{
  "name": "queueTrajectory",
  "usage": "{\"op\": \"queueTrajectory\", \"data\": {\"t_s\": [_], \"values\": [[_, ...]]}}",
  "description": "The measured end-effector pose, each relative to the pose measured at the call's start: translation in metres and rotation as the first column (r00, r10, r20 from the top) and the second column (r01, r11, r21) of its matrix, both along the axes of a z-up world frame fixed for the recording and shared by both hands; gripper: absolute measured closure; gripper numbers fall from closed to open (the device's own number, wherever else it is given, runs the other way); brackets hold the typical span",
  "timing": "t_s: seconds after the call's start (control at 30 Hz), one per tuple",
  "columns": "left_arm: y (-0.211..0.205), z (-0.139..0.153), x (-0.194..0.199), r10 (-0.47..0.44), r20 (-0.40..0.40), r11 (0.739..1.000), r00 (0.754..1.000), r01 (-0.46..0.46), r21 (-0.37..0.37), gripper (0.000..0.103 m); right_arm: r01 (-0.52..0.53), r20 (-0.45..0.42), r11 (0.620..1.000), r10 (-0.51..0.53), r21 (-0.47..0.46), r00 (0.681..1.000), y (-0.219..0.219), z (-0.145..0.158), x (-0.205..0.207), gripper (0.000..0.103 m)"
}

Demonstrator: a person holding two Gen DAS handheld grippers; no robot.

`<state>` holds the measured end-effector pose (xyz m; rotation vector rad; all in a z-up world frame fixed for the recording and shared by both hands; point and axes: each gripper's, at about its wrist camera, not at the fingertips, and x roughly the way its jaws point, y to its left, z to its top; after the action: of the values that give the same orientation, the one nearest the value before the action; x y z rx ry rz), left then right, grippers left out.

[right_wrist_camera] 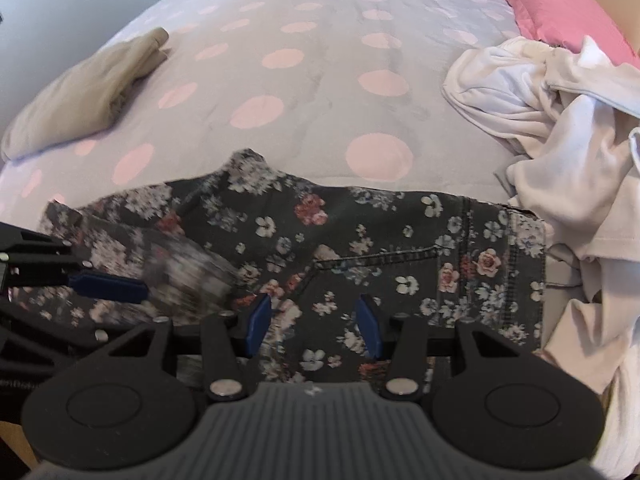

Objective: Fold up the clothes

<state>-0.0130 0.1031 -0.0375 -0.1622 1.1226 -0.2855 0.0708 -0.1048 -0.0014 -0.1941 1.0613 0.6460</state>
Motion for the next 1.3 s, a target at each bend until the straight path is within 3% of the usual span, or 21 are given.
{"op": "queueTrajectory", "data": {"t_s": [0.07,0.27,0.53,0.67,0.8,1.03,1.3], "values": [[0.002,0.008,-0.003,-0.011,0.013,1.000,1.000,0.011,-0.005,0.058,-0.006,-0.031,0.999,0.007,0.048,0.999,0.003,0.003,0.000,0.060],[0.027,0.017,-0.014,0.023,0.016,0.990,1.000,-0.025,0.137,0.058,-0.040,-0.142,0.989,0.060,0.144,0.988,0.026,-0.002,-0.002,0.064],[0.079,-0.015,-0.032,0.183,-0.042,0.968,0.982,-0.172,0.185,0.058,-0.091,-0.293,0.992,0.112,0.085,0.950,0.070,-0.045,-0.004,0.064],[0.092,-0.026,-0.043,0.207,-0.060,0.962,0.976,-0.192,0.195,0.058,-0.118,-0.306,0.992,0.128,0.050,0.943,0.084,-0.060,-0.006,0.069],[0.097,-0.029,-0.049,0.225,-0.059,0.958,0.973,-0.209,0.199,0.058,-0.119,-0.305,0.993,0.122,0.028,0.945,0.090,-0.067,-0.008,0.090],[0.105,-0.029,-0.057,0.261,-0.040,0.944,0.965,-0.246,0.220,0.058,-0.099,-0.270,0.990,0.124,0.102,0.955,0.076,-0.035,-0.013,0.094],[0.117,-0.025,-0.061,0.302,-0.027,0.930,0.953,-0.288,0.230,0.058,-0.096,-0.270,0.991,0.118,0.091,0.956,0.065,-0.046,-0.015,0.094]]}}
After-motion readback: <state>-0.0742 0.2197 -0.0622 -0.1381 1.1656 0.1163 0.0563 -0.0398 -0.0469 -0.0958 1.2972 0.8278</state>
